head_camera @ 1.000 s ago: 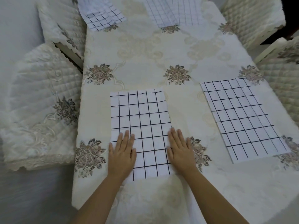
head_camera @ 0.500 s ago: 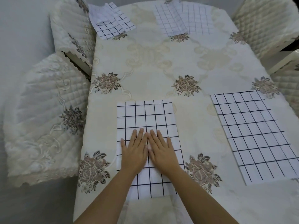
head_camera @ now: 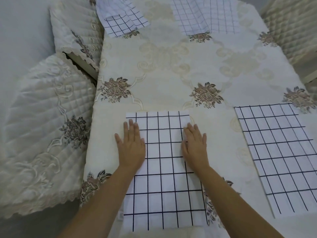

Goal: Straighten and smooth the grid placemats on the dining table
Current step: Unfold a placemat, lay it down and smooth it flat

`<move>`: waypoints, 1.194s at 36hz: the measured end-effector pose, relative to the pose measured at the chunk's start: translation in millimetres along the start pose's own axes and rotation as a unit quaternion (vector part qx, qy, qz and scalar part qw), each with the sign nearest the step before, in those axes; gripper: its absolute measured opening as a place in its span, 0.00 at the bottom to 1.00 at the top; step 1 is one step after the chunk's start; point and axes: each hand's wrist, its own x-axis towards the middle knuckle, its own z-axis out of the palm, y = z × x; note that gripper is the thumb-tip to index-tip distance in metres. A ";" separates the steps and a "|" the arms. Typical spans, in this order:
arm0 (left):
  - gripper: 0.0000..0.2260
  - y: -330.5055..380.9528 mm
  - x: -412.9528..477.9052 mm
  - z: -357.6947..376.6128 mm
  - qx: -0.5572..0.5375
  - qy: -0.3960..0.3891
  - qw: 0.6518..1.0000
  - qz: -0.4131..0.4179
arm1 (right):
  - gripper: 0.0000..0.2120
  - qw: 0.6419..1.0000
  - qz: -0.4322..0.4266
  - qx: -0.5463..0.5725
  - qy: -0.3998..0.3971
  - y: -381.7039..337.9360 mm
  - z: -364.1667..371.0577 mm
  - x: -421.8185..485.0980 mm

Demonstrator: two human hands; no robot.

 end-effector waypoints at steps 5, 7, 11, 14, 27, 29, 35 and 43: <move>0.26 45.0 10.1 -1.1 -0.005 -0.031 0.991 0.131 | 0.31 0.991 -0.115 -0.006 -0.072 -50.8 20.1 21.4; 0.27 43.6 12.8 2.4 -0.013 -0.052 0.990 0.131 | 0.32 0.986 -0.122 -0.008 -0.113 -50.0 30.3 24.9; 0.23 30.7 21.6 2.8 0.009 -0.044 0.994 0.099 | 0.28 0.988 -0.104 -0.081 -0.085 -27.3 32.1 37.1; 0.23 19.4 34.1 -5.2 -0.011 -0.030 0.998 0.058 | 0.28 0.984 -0.101 -0.116 -0.085 -15.8 23.6 49.7; 0.27 -36.5 46.6 -17.5 -0.028 -0.013 0.995 -0.098 | 0.35 0.989 0.033 -0.113 -0.088 19.6 -11.0 58.4; 0.29 -23.5 35.0 -17.1 -0.043 0.039 0.994 -0.092 | 0.36 0.991 0.040 -0.116 -0.060 9.2 -8.4 50.4; 0.27 43.7 -22.3 13.3 -0.052 0.051 0.993 0.090 | 0.27 0.978 -0.105 -0.177 -0.044 -38.4 32.9 -4.9; 0.22 36.5 -34.1 18.8 -0.038 0.031 0.997 0.061 | 0.24 0.984 -0.083 -0.156 -0.025 -29.8 38.3 -15.3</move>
